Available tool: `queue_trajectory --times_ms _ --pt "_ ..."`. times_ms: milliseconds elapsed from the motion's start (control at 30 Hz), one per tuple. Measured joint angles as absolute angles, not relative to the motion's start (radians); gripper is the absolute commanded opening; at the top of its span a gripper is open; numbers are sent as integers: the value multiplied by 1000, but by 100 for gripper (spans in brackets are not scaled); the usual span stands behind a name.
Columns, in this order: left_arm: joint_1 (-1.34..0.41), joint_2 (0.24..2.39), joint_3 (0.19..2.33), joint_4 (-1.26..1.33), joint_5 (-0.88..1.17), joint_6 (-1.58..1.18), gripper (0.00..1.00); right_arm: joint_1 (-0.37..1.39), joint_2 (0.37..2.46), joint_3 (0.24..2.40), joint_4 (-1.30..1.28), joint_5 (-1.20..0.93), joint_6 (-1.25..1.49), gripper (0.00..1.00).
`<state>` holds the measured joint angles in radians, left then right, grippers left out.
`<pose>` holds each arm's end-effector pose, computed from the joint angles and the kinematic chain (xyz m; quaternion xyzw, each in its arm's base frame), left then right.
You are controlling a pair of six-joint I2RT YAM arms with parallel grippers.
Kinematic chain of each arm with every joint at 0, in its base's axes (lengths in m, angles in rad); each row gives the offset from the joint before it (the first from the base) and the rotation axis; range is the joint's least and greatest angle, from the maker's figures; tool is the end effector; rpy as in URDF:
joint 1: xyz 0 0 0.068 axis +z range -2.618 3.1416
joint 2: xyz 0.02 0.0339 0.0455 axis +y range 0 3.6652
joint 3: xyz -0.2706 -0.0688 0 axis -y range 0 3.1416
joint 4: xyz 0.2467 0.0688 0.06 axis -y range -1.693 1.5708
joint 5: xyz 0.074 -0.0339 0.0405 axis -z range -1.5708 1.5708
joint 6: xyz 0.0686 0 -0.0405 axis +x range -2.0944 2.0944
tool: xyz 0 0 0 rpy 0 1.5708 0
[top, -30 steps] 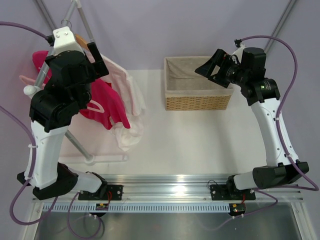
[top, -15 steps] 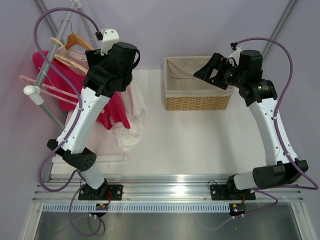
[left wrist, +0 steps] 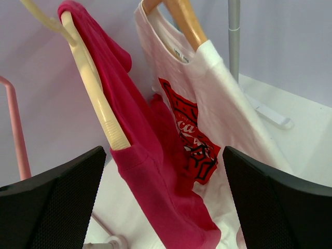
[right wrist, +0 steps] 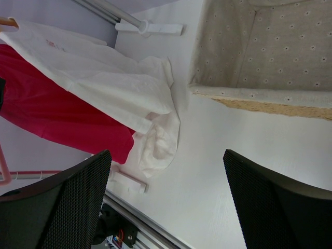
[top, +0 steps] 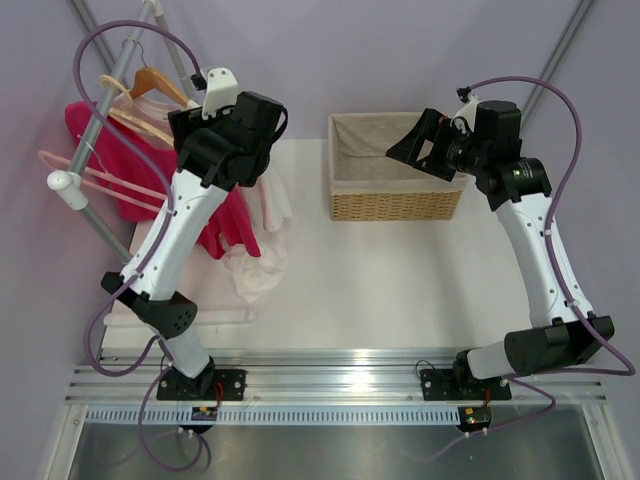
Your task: Remove the t-shirt from the hanger
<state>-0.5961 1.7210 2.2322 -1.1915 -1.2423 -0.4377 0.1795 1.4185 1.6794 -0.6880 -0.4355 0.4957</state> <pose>0.3021 -0.1265 0.4936 -0.1918 0.7515 0.2835 0.5640 0.3154 0.0866 0.4462 0.0138 0.8292 0.3464 0.4384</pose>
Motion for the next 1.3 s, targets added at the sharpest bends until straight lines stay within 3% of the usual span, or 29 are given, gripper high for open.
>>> queue_trajectory --times_ms 433,733,1033,1133,1167,1300 --pt "-553 1723 2232 -1359 -1248 -595 99 183 1461 1689 -752 -435 491 98" --pt "-390 1657 2122 -1357 -1195 -654 99 183 1496 1778 -837 -427 462 98" --pt "-385 1654 2088 -1230 -1101 -619 94 183 1510 1858 -884 -408 437 98" --pt "-385 1660 2088 -1205 -1094 -608 83 183 1508 1851 -890 -405 429 98" --pt "-385 1664 2088 -1200 -1094 -606 67 183 1508 1848 -892 -404 426 98" --pt "-385 1684 2097 -1190 -1083 -593 47 183 1508 1843 -907 -399 413 98"
